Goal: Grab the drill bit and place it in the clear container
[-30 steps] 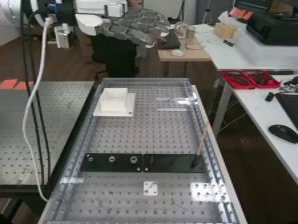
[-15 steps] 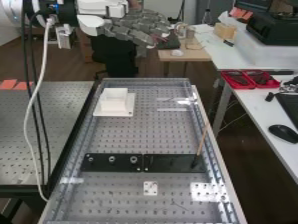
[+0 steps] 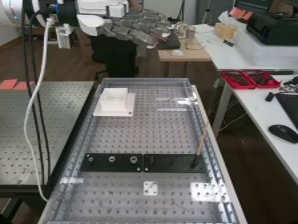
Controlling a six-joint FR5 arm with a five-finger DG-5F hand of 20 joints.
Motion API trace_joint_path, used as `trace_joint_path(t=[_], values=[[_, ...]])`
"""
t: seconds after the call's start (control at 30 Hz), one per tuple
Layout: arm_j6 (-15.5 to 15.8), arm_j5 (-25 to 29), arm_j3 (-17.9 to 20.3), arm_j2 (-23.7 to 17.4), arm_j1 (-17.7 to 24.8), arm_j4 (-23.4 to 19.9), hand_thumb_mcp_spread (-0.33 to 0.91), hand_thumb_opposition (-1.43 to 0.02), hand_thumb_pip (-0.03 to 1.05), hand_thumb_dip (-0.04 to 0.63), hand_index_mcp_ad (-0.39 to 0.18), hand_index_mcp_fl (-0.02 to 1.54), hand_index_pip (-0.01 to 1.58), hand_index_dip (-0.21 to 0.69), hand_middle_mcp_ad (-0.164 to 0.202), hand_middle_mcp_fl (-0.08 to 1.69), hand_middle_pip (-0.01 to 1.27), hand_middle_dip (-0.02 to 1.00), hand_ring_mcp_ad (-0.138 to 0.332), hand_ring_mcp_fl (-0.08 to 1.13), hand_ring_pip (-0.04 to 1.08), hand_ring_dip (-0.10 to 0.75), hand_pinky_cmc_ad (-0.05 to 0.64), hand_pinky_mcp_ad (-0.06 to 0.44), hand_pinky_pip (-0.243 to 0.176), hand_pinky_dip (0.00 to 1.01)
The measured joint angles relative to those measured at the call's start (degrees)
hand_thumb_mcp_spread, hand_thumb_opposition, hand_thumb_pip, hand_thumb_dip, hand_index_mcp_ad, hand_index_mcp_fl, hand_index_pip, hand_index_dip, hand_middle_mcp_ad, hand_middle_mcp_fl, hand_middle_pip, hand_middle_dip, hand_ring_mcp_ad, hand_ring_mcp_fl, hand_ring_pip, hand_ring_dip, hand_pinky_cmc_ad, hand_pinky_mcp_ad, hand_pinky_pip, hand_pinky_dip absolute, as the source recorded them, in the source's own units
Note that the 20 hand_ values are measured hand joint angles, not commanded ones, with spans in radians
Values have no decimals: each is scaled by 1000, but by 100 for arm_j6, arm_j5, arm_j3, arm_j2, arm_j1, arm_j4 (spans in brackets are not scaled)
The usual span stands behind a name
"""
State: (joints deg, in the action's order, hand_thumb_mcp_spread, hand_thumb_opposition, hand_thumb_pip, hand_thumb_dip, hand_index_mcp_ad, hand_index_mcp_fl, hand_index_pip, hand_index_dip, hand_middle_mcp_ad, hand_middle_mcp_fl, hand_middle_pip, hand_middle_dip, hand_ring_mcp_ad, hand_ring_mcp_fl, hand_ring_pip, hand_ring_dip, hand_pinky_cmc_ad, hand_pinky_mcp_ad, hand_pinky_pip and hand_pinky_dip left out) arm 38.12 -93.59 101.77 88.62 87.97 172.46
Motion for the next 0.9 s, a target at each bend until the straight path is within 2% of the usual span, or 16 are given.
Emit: trace_joint_path(t=[0.9], values=[[9, 73, 30, -53, 23, -41, 220, -644, 298, 24, -56, 51, 89, 244, 106, -28, 136, 145, 227, -21, 115, 33, 346, 265, -94, 265]])
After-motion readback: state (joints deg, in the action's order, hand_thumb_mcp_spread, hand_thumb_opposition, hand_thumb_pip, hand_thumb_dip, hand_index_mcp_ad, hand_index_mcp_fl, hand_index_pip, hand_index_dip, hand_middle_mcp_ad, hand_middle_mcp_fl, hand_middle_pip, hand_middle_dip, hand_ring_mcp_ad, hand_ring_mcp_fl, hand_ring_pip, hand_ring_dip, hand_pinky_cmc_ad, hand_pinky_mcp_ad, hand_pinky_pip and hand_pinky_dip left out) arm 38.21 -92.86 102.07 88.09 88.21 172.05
